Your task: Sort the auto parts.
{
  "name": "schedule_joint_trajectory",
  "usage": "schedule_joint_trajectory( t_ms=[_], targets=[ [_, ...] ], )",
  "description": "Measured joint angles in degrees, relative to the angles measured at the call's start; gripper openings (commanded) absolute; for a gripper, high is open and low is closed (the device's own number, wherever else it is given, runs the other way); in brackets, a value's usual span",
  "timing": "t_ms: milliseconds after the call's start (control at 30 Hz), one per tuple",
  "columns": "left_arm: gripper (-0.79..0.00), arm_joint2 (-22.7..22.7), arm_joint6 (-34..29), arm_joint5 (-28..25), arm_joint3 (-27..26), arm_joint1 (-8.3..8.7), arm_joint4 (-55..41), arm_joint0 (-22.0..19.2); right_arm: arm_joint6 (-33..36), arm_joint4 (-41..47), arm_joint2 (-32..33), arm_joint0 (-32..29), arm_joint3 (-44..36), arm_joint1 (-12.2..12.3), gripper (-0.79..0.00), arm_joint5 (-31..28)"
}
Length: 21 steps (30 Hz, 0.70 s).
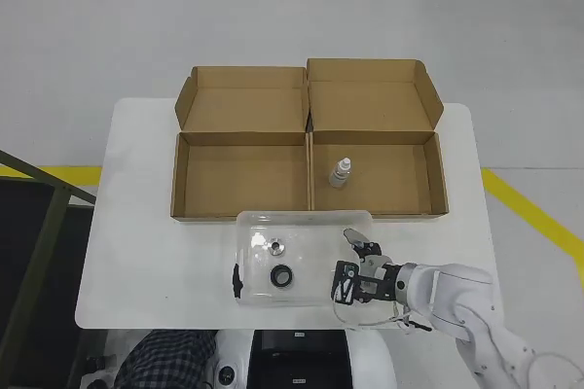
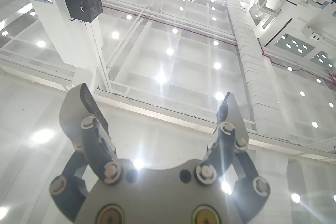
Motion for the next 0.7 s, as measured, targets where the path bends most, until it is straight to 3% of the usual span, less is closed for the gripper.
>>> schedule_joint_trajectory(
  t_ms=[100, 400, 700],
  targets=[
    [0.000, 0.0, 0.0, 0.0, 0.0, 0.00, 0.0, 0.0, 1.0, 0.6, -0.5, 0.9, 1.0, 0.0, -0.006, 0.3],
    [0.000, 0.0, 0.0, 0.0, 0.0, 0.00, 0.0, 0.0, 4.0, 0.8, -2.6, 2.8, 2.5, 0.1, -0.132, 0.5],
    [0.000, 0.0, 0.0, 0.0, 0.0, 0.00, 0.0, 0.0, 6.7, -0.3, -5.2, 4.2, 3.6, 0.1, -0.157, 0.7]
  ],
)
